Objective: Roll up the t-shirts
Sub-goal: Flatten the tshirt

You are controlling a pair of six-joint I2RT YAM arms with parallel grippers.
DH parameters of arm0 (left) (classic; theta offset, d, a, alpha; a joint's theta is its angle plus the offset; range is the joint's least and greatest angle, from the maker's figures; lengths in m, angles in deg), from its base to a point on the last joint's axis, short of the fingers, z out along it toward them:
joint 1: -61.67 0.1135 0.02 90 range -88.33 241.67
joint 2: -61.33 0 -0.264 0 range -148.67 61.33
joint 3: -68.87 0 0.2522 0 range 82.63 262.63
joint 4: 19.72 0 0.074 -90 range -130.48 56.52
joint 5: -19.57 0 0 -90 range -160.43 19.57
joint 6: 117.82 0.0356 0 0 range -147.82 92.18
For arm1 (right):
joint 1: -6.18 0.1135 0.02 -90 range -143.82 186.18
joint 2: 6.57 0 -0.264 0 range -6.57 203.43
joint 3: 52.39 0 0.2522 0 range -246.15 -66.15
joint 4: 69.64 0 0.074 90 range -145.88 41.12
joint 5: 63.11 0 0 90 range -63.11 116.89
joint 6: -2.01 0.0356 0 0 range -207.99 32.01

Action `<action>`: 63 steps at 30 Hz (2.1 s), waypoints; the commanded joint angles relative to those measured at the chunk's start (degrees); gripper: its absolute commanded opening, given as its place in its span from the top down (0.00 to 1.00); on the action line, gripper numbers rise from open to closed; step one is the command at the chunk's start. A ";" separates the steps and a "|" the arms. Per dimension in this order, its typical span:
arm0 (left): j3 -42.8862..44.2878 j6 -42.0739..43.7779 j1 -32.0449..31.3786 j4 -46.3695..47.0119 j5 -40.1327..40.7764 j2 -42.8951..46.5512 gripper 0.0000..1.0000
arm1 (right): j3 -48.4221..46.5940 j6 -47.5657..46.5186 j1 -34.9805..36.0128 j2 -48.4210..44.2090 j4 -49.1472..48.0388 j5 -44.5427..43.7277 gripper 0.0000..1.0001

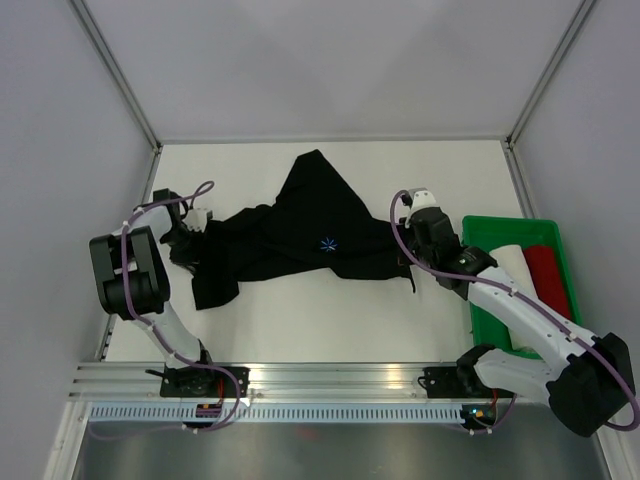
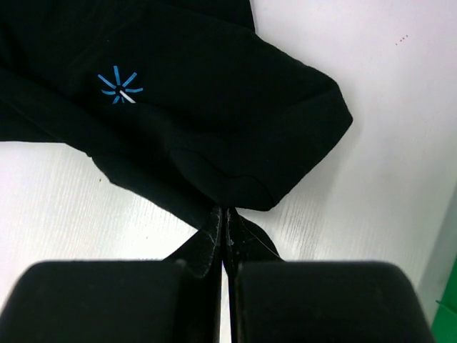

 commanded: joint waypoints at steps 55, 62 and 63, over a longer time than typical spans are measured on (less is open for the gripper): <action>53.96 -8.84 -11.89 20.60 4.08 11.26 0.98 | -84.93 4.50 -34.30 29.98 -3.77 18.59 1.00; 47.54 -8.32 -12.06 19.81 3.36 14.26 0.98 | -79.37 0.63 -34.38 23.01 0.71 20.97 1.00; 47.63 -8.14 -12.06 19.81 4.15 13.91 0.98 | -80.95 0.80 -34.47 23.63 1.32 21.49 1.00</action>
